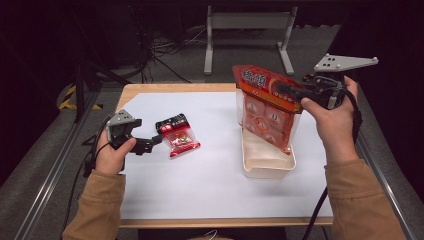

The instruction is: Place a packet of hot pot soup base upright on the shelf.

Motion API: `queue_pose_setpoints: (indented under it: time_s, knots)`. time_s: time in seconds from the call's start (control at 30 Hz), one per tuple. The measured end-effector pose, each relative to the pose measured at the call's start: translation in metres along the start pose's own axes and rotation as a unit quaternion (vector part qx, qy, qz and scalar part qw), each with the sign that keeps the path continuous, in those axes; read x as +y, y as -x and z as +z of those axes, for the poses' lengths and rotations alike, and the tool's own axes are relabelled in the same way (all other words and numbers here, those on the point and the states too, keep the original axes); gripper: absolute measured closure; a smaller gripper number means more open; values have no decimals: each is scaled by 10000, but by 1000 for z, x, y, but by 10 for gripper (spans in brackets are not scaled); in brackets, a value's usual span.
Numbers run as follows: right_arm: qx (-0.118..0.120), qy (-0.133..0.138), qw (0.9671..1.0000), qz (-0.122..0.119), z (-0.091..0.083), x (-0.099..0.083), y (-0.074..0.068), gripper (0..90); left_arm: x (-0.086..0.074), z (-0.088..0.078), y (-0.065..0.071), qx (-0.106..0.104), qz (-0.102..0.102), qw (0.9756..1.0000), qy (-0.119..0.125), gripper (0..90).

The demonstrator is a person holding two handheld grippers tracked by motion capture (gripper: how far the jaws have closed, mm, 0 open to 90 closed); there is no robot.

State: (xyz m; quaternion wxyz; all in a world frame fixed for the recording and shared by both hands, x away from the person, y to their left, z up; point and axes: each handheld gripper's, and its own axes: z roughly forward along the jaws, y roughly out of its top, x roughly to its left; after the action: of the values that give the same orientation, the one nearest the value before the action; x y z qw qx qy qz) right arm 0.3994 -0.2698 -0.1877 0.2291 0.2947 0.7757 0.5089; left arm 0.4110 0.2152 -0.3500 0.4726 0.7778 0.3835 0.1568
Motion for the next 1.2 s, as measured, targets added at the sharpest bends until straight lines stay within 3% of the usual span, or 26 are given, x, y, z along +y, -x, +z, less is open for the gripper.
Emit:
queue_pose_setpoints:
  time_s: [0.17, 0.27, 0.63, 0.73, 0.83, 1.2]
  knots:
    - [-26, -12, 10000, 89, 3, -7, 6, 899, -1, 2, -1, -37, 17, 10000, -57, 17]
    - [-57, -8, 9999, 121, 4, -13, 11, 899, -2, 3, -1, -12, 156, 9998, -135, 17]
    - [-124, -42, 9997, 198, 9, -28, 20, 899, -2, 7, 3, -38, 297, 9992, -270, 16]
    - [-112, -23, 9997, 238, 10, -32, 22, 899, -3, 8, 3, -28, 299, 9993, -228, 16]
    - [-115, 40, 9996, 260, 10, -37, 24, 899, -4, 10, 1, -30, 364, 9993, 15, 16]
    - [-109, 28, 9993, 345, 10, -54, 26, 898, -5, 15, 2, -101, 360, 9993, 74, 26]
